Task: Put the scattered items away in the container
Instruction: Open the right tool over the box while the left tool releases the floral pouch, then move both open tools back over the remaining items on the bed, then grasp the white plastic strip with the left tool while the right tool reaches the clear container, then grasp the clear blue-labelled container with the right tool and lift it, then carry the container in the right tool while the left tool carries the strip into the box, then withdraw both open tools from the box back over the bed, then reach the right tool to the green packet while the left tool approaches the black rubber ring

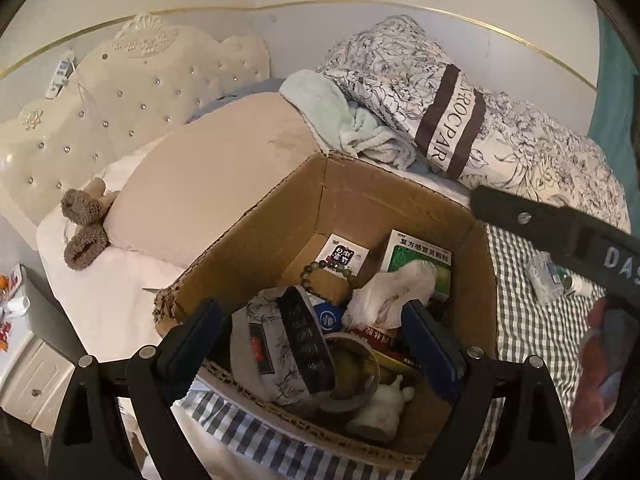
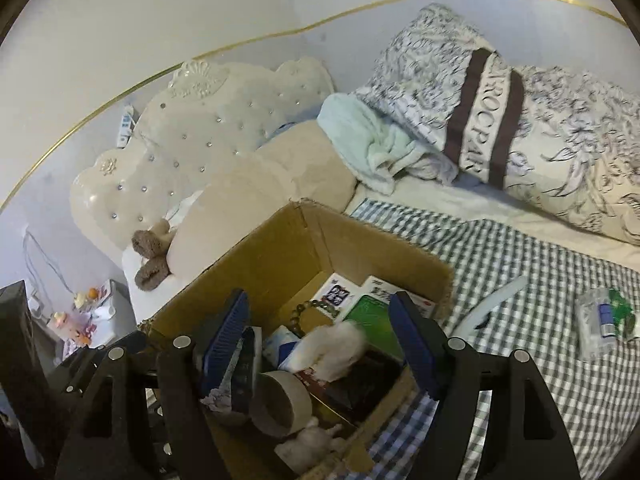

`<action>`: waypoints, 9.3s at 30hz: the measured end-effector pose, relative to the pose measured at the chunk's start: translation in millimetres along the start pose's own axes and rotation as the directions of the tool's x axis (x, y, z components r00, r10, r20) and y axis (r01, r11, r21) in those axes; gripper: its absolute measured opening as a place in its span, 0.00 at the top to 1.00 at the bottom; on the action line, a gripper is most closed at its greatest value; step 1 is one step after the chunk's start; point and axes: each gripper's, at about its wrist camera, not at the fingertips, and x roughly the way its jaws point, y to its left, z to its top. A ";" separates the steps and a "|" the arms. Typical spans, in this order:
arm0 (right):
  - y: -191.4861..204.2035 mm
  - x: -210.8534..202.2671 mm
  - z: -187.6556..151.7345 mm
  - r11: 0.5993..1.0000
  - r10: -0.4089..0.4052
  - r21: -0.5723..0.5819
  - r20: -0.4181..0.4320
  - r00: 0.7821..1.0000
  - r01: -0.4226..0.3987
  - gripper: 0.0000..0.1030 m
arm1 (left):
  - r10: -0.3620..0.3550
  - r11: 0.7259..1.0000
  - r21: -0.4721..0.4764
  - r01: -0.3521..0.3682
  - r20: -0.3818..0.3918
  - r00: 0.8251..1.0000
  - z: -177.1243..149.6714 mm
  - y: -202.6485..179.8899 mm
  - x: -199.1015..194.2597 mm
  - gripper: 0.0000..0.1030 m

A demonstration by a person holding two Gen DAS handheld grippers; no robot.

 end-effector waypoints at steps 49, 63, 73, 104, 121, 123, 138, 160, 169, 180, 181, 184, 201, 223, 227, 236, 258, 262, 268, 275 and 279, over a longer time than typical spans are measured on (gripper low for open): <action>-283.1 -45.1 -105.7 0.891 -0.378 0.217 -0.128 0.917 0.398 0.22 | -0.140 0.911 0.373 0.174 -0.119 0.983 -38.9 -270.0 159.4 0.00; -285.4 -1.6 -99.3 0.895 -0.368 0.196 -0.186 0.911 0.401 0.22 | -0.001 0.929 0.367 0.054 -0.143 0.990 -40.5 -261.3 209.3 0.21; -279.9 5.6 -89.5 0.899 -0.363 0.192 -0.175 0.915 0.393 0.22 | -0.109 0.937 0.308 0.165 -0.192 0.975 -36.9 -250.8 224.2 0.36; -326.7 66.1 -62.3 0.867 -0.465 0.086 -0.215 0.859 0.491 0.26 | -0.376 0.900 0.110 0.422 -0.297 0.878 -44.4 -233.2 189.0 0.95; -269.4 -24.4 -103.8 0.886 -0.425 0.117 -0.189 0.885 0.450 0.31 | -0.428 0.872 0.103 0.479 -0.317 0.846 -48.1 -242.8 166.8 0.95; -267.9 -32.9 -107.8 0.889 -0.414 0.127 -0.185 0.891 0.439 0.31 | -0.407 0.875 0.122 0.469 -0.340 0.848 -55.5 -246.5 171.2 0.95; -256.0 -61.7 -110.4 0.892 -0.412 0.130 -0.161 0.897 0.433 0.36 | -0.349 0.870 0.236 0.433 -0.326 0.879 -65.8 -265.0 164.7 0.95; -169.9 -157.3 -87.6 0.932 -0.350 0.116 0.041 0.936 0.344 0.36 | -0.522 0.826 0.213 0.522 -0.063 0.851 -7.8 -208.4 -8.0 0.95; -94.6 -182.3 -65.2 0.972 -0.235 0.040 0.139 0.962 0.232 0.36 | -0.488 0.860 0.212 0.464 0.073 0.870 16.5 -150.5 -72.5 0.94; -4.4 -118.9 -22.9 0.999 -0.006 -0.050 0.109 0.994 0.012 0.36 | -0.337 0.937 0.132 0.323 0.100 0.936 43.1 -50.3 -65.6 0.94; 1.4 -108.5 -18.9 0.999 0.009 -0.053 0.097 0.995 -0.004 0.36 | -0.318 0.944 0.128 0.305 0.092 0.944 43.9 -42.9 -58.2 0.94; 12.0 -75.8 -9.6 0.998 0.027 -0.058 0.058 0.998 -0.023 0.36 | -0.297 0.953 0.086 0.291 0.057 0.953 47.0 -18.8 -31.1 0.94; 15.6 3.4 14.4 0.997 -0.054 -0.058 0.026 0.998 0.056 0.25 | -0.190 0.980 0.052 0.191 -0.028 0.981 25.4 3.4 43.9 0.10; -49.1 -95.5 -18.5 0.965 -0.259 -0.006 0.153 0.954 0.263 0.15 | -0.148 0.984 0.107 0.142 0.046 0.988 18.8 -48.6 -11.0 0.03; -70.6 -125.2 -36.7 0.918 -0.380 -0.041 0.192 0.905 0.394 0.12 | -0.130 0.986 0.119 0.119 0.087 0.988 15.4 -62.0 -25.9 0.00; -142.6 -200.0 -80.2 0.833 -0.550 0.080 0.220 0.805 0.547 0.03 | -0.189 0.970 0.183 0.162 0.143 0.971 2.2 -119.2 -57.6 0.00; -276.2 -133.7 -119.4 0.810 -0.543 0.269 0.009 0.840 0.521 0.02 | -0.274 0.935 0.195 0.296 -0.131 0.953 -27.7 -235.3 87.0 0.00; -281.3 -91.1 -110.8 0.826 -0.514 0.246 -0.043 0.857 0.508 0.02 | -0.266 0.942 0.168 0.289 -0.150 0.952 -23.8 -240.9 122.2 0.00; -302.0 -35.7 -97.6 0.828 -0.484 0.267 -0.103 0.869 0.492 0.02 | -0.152 0.972 0.159 0.173 -0.135 0.979 -20.4 -241.8 169.3 0.00; -328.4 9.3 -84.3 0.795 -0.518 0.268 -0.168 0.839 0.544 0.02 | -0.059 0.985 0.154 0.081 -0.141 0.988 -17.1 -252.9 216.7 0.00; -337.8 20.1 -79.4 0.787 -0.521 0.273 -0.184 0.833 0.553 0.02 | -0.044 0.991 0.114 0.063 -0.163 0.986 -16.0 -253.2 240.1 0.00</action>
